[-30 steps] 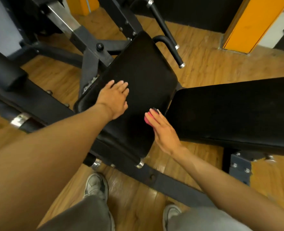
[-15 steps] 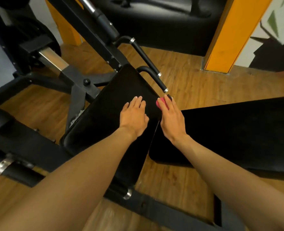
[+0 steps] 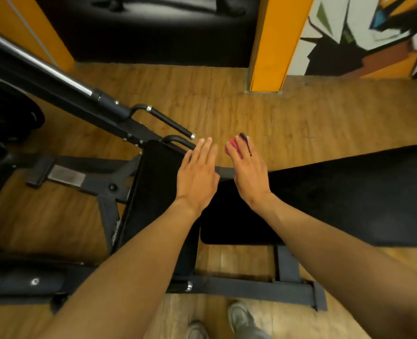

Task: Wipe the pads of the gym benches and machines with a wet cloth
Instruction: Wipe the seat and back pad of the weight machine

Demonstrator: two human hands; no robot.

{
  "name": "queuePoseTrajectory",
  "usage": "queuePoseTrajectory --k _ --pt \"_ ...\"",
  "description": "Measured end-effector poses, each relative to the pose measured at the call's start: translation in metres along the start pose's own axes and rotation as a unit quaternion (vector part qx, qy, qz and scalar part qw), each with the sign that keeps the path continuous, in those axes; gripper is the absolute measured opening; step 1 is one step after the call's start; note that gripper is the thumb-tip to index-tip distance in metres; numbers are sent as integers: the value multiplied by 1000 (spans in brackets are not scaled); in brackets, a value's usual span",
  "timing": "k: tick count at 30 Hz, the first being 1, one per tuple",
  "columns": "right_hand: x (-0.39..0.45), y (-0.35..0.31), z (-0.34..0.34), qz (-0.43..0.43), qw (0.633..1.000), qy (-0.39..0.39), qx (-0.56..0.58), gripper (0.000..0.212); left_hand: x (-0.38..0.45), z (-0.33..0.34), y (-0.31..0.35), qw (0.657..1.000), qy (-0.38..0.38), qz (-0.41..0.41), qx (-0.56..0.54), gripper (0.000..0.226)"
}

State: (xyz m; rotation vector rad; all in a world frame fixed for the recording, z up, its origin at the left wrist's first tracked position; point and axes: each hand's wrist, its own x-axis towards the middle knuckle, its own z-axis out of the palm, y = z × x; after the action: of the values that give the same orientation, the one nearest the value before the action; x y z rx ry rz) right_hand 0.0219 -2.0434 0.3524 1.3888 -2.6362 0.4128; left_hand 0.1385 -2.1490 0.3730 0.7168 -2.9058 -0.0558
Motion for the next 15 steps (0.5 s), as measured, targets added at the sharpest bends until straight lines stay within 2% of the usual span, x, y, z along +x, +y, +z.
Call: queuePoseTrajectory --k 6,10,15 --pt "-37 4 -166 117 993 12 16 69 -6 -148 76 996 -31 -20 -76 67" --pt "-71 24 -248 150 988 34 -21 63 -2 -218 123 995 -50 55 -65 67" --pt "-120 55 -338 228 969 62 -65 68 14 -261 188 982 -42 180 -33 72"
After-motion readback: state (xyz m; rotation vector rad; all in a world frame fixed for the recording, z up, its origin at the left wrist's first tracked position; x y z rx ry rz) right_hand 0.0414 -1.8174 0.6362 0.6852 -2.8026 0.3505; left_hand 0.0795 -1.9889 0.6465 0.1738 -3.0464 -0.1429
